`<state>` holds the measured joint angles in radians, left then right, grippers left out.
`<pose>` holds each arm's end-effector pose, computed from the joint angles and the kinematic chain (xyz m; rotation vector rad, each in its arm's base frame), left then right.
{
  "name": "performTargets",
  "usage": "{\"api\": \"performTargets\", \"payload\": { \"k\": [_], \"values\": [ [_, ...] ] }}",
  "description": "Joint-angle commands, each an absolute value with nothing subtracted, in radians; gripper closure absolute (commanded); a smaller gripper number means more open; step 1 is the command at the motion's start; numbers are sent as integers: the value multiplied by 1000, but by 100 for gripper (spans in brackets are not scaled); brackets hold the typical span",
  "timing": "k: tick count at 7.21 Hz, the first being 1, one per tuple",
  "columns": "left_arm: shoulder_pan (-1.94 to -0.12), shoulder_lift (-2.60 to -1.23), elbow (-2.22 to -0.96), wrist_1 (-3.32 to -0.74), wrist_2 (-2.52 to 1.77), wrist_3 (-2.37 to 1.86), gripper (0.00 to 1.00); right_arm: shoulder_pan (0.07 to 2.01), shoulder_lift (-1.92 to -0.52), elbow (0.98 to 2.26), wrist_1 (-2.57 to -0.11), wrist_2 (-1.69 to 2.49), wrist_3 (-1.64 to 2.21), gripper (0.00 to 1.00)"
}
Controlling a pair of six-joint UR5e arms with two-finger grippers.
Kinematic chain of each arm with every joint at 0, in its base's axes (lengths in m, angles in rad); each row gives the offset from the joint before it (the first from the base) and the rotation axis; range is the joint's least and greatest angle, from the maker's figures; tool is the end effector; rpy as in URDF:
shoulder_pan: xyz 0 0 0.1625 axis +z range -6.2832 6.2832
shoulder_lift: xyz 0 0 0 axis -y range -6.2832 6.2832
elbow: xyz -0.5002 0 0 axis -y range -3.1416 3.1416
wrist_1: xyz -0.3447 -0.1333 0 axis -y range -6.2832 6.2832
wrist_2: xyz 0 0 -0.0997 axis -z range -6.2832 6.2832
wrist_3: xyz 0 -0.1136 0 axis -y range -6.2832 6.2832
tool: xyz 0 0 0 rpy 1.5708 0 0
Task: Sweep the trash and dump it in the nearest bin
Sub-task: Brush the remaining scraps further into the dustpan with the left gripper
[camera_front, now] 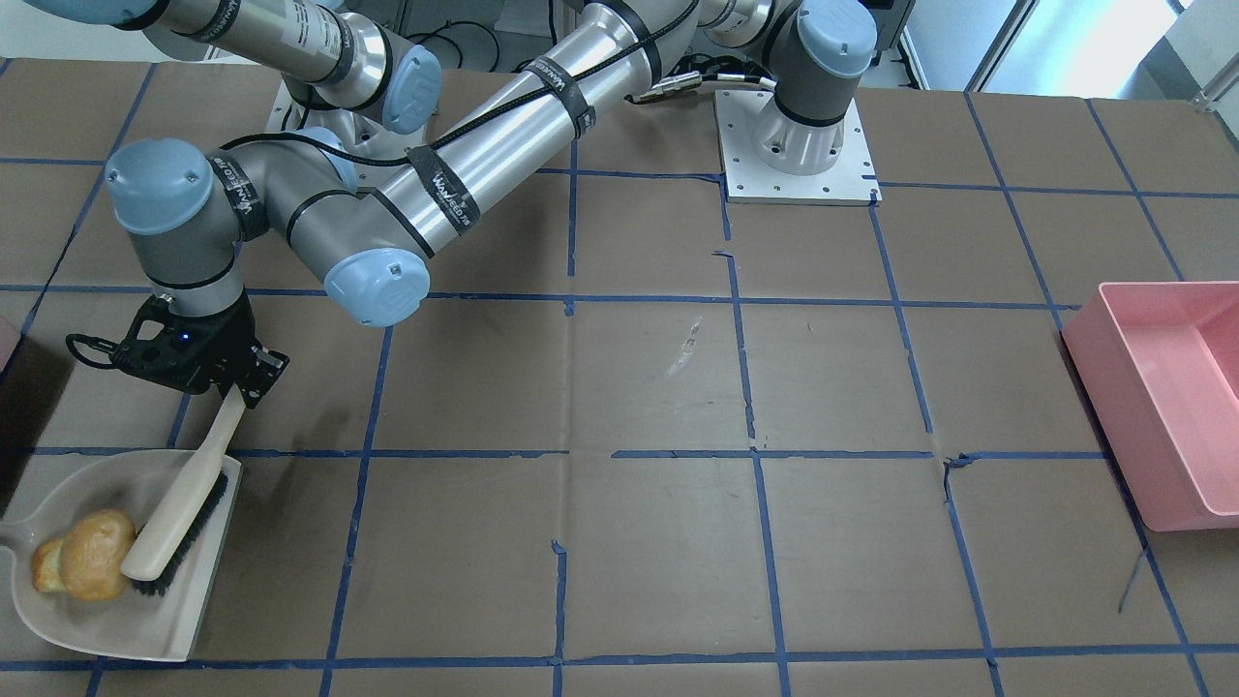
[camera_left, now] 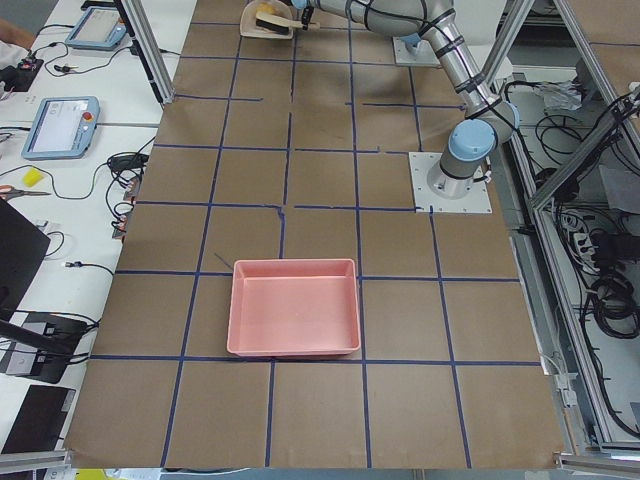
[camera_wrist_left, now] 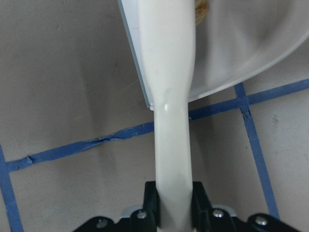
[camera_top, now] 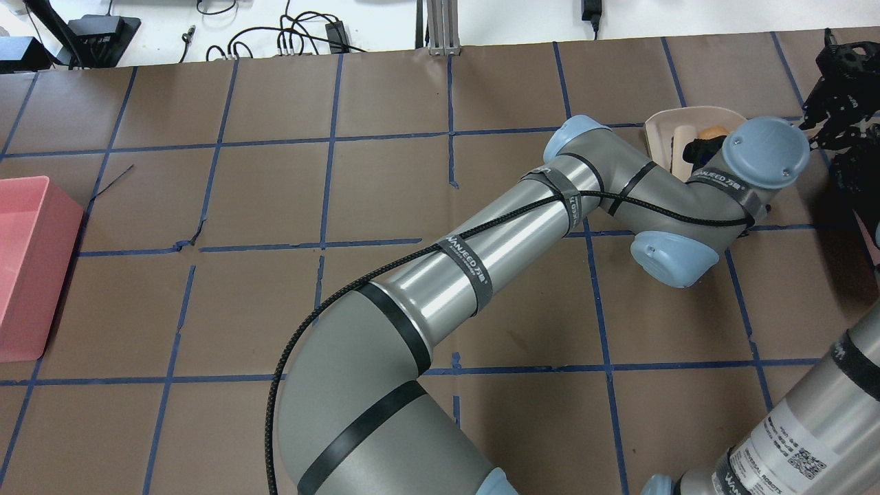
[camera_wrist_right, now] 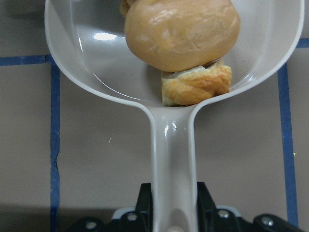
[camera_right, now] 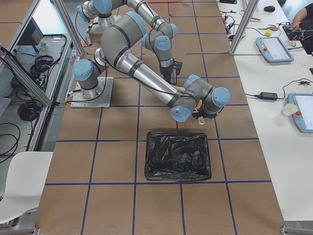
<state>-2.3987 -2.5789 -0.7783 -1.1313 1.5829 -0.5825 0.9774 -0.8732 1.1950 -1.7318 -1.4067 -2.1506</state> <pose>-0.7390 -0.4996 0.2670 -0.3644 -2.9716 0.2680 -0.2816 -0.6891 0.3102 -2.0550 2.1109 -0.1906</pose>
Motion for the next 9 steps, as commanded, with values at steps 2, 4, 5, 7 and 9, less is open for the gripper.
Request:
{"api": "performTargets", "payload": {
  "k": [2, 4, 5, 7, 9],
  "values": [
    [-2352, -2559, -811, -1134, 1585, -561, 99, 977, -873, 1195, -1732, -1407, -2151, 100],
    [-2300, -2539, -847, -1132, 1580, -561, 99, 977, -873, 1195, -1732, -1407, -2151, 100],
    [-2299, -2531, -851, -1135, 1580, -563, 99, 977, -873, 1195, -1732, -1407, -2151, 100],
    [-2299, -2514, -864, -1135, 1580, -563, 99, 977, -874, 1195, -1732, -1407, -2151, 100],
    [-2304, -2511, -865, -1144, 1577, -555, 99, 971, -876, 1193, -1721, -1360, -2151, 100]
  ]
}}
